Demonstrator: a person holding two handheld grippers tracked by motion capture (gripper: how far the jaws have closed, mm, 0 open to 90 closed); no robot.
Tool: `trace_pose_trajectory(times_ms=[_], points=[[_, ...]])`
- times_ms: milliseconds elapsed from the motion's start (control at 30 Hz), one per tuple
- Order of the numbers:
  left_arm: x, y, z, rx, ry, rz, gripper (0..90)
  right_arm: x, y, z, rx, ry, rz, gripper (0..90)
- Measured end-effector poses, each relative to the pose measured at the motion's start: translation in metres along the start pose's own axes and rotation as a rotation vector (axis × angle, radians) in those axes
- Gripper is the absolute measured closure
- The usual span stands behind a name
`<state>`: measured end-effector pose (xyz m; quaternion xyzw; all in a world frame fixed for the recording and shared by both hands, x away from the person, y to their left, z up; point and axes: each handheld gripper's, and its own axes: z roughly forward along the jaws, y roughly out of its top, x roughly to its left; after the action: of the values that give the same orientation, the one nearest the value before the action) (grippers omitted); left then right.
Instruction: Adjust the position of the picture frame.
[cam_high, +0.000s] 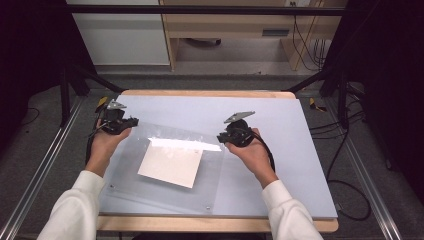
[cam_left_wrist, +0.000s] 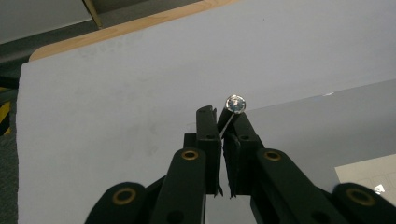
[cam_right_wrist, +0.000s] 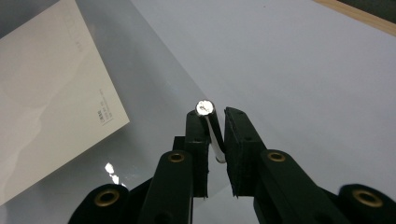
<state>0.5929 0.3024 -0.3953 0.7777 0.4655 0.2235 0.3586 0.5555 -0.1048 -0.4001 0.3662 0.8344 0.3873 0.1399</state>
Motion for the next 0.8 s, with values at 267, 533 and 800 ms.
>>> trace_pose_trajectory(times_ms=[267,533,800], points=[[-0.023,0.018,-0.010,-0.009,-0.023,0.039,84.3,-0.016,0.001,-0.023,-0.009,-0.004,0.023,80.2],[-0.048,0.030,-0.008,-0.010,-0.050,0.041,84.2,-0.034,-0.003,-0.053,-0.010,-0.032,0.033,79.9],[-0.077,0.032,-0.007,0.002,-0.070,0.048,84.0,-0.052,-0.014,-0.072,0.005,-0.047,0.050,80.0]])
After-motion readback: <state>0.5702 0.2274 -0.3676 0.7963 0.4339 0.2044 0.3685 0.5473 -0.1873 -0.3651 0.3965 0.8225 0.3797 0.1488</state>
